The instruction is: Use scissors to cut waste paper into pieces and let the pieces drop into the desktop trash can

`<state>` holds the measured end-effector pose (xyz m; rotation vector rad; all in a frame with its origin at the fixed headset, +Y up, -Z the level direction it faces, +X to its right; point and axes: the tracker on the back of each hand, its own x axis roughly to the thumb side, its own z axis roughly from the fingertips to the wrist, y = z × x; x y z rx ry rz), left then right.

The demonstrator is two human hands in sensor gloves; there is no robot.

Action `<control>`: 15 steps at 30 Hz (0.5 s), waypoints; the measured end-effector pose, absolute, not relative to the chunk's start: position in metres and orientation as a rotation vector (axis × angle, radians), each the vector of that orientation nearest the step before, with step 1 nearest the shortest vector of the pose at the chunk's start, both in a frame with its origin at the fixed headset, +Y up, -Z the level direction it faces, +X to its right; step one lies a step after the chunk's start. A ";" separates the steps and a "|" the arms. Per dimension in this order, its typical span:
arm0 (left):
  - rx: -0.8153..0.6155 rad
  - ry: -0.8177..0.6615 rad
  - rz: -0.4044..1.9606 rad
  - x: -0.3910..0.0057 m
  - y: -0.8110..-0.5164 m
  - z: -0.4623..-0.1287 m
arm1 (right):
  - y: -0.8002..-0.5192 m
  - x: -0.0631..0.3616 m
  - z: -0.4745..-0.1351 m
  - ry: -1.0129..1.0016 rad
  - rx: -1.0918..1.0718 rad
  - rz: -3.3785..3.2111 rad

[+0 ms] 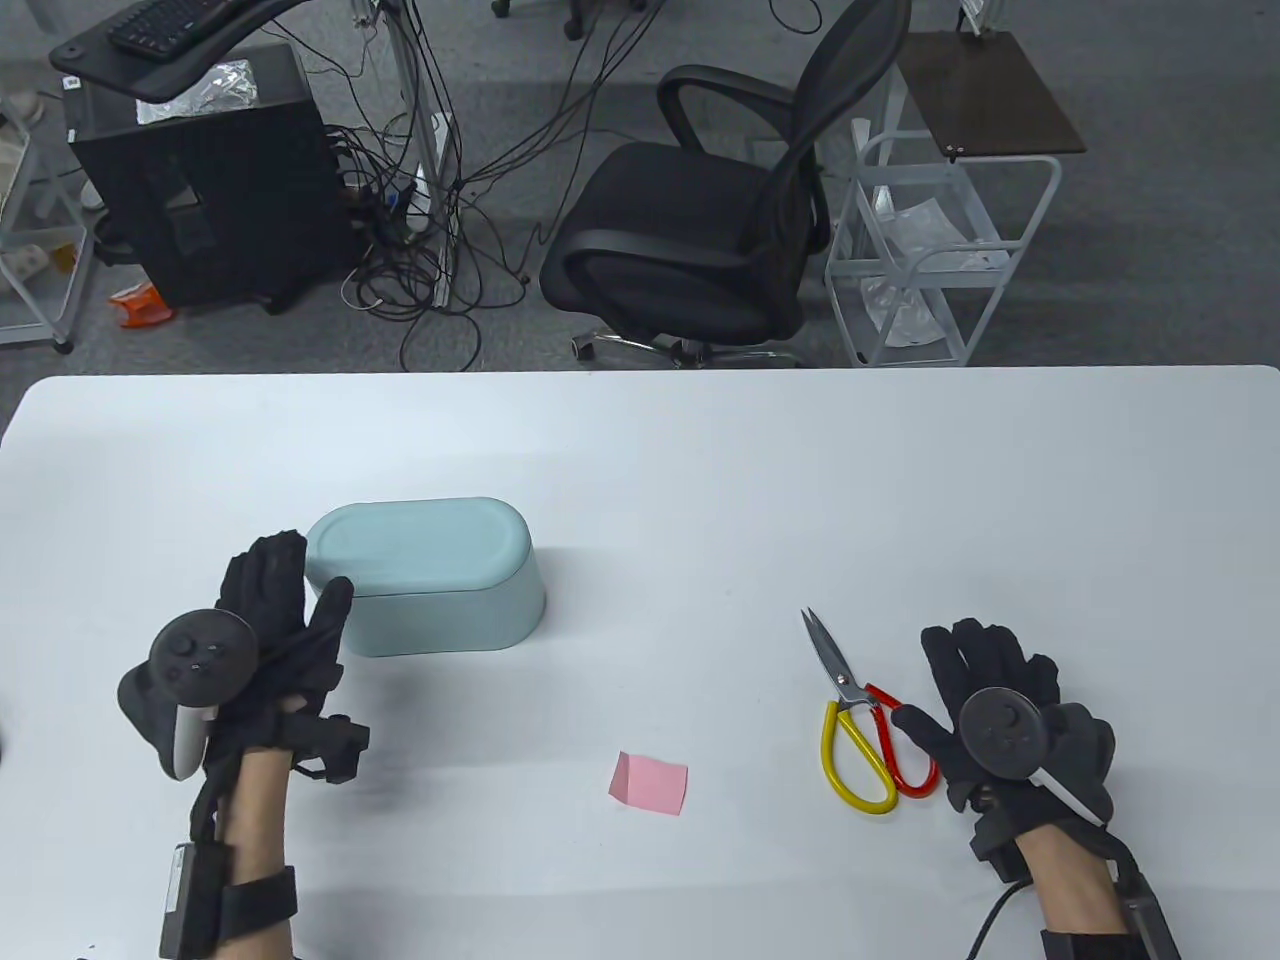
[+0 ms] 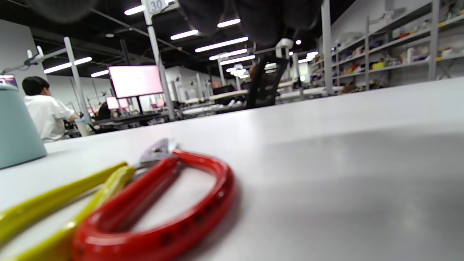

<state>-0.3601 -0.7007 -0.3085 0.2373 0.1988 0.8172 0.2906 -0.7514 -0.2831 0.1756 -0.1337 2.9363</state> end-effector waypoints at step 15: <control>0.083 0.211 1.220 -0.360 -0.743 -0.346 | -0.751 0.292 -0.283 -0.114 0.165 2.934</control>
